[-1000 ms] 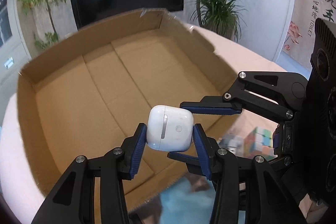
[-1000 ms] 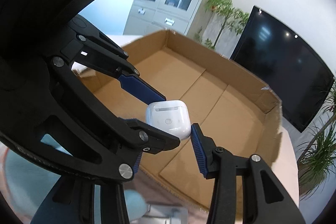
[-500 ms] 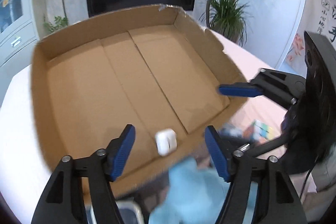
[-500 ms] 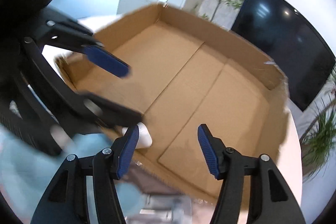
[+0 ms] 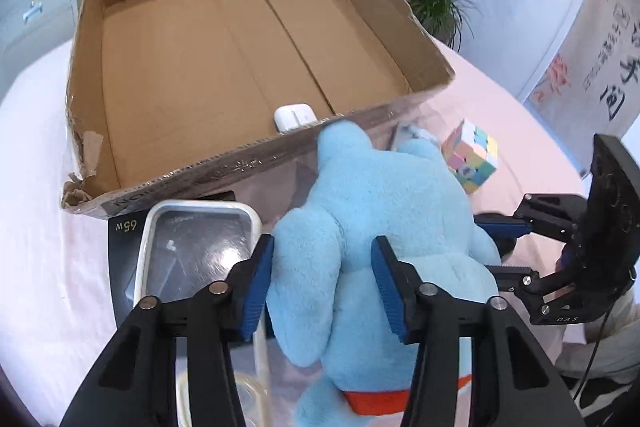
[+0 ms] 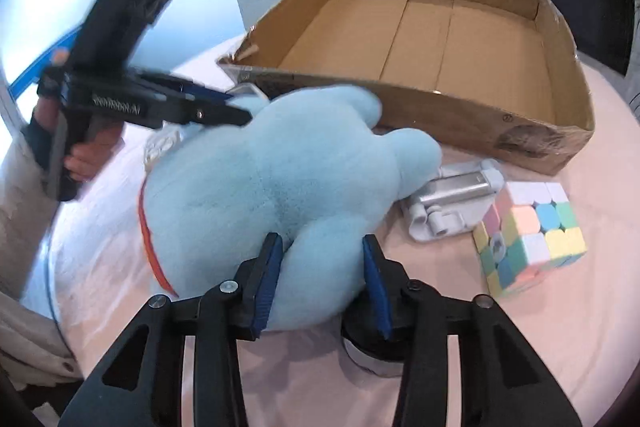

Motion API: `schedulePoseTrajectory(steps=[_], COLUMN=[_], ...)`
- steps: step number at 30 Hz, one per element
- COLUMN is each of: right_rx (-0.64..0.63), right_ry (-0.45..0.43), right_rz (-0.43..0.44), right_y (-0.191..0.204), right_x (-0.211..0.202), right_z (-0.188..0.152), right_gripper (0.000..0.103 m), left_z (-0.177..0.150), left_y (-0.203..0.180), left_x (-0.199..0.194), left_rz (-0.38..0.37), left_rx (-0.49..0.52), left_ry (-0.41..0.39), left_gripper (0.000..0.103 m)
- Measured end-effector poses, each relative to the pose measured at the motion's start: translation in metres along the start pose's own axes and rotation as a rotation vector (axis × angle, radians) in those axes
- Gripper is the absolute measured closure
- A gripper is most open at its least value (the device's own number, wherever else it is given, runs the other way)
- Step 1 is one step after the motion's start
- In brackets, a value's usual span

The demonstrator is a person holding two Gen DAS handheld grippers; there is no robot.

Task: Organize objects
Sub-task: 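Move the left gripper to the blue plush toy and close on it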

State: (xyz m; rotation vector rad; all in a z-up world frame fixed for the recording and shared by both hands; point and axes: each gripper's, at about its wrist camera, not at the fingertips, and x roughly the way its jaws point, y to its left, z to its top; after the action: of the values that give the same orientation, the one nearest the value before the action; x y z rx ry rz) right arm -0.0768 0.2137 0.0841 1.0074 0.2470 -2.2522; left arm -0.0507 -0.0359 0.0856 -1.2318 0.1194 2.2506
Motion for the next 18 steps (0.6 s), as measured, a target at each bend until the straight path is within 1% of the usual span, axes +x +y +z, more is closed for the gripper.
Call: schedulePoseTrajectory(steps=[1, 3, 4, 5, 6, 8, 10, 11, 12, 14, 16, 18], right_rx=[-0.010, -0.027, -0.032, -0.038, -0.047, -0.074, -0.092, -0.097, -0.091, -0.058, 0.008, 0.103], right_ry=[-0.002, -0.015, -0.022, -0.026, -0.032, -0.026, -0.009, -0.001, 0.007, 0.015, -0.005, -0.037], right_rz=[-0.005, -0.007, 0.001, 0.013, 0.014, 0.023, 0.036, 0.038, 0.032, 0.024, 0.028, 0.046], right_y=[0.003, 0.005, 0.006, 0.005, 0.006, 0.010, 0.012, 0.013, 0.014, 0.014, 0.011, 0.006], right_x=[-0.001, -0.009, -0.015, -0.027, -0.036, -0.053, -0.063, -0.064, -0.061, -0.049, -0.045, -0.044], right_z=[-0.001, -0.008, -0.012, -0.017, -0.024, -0.033, -0.045, -0.049, -0.053, -0.057, -0.060, -0.060], right_gripper=[0.068, 0.073, 0.073, 0.076, 0.083, 0.084, 0.084, 0.082, 0.078, 0.075, 0.070, 0.055], left_z=[-0.001, -0.015, -0.021, -0.029, -0.039, -0.054, -0.069, -0.076, -0.081, -0.091, -0.097, -0.101], left_y=[-0.003, -0.012, -0.016, -0.023, -0.034, -0.048, -0.056, -0.055, -0.052, -0.040, -0.029, -0.026], left_x=[-0.003, -0.016, -0.021, -0.028, -0.037, -0.046, -0.054, -0.055, -0.056, -0.056, -0.055, -0.055], left_rz=[-0.001, -0.015, -0.023, -0.033, -0.034, -0.014, 0.025, 0.048, 0.055, 0.054, 0.056, 0.062], left_rx=[-0.001, -0.019, -0.025, -0.029, -0.027, -0.029, -0.042, -0.062, -0.080, -0.131, -0.173, -0.198], left_ry=[-0.006, -0.016, -0.017, -0.018, -0.023, -0.025, -0.029, -0.027, -0.025, -0.020, -0.025, -0.046], left_gripper=[0.060, 0.063, 0.063, 0.063, 0.063, 0.063, 0.063, 0.062, 0.061, 0.058, 0.055, 0.054])
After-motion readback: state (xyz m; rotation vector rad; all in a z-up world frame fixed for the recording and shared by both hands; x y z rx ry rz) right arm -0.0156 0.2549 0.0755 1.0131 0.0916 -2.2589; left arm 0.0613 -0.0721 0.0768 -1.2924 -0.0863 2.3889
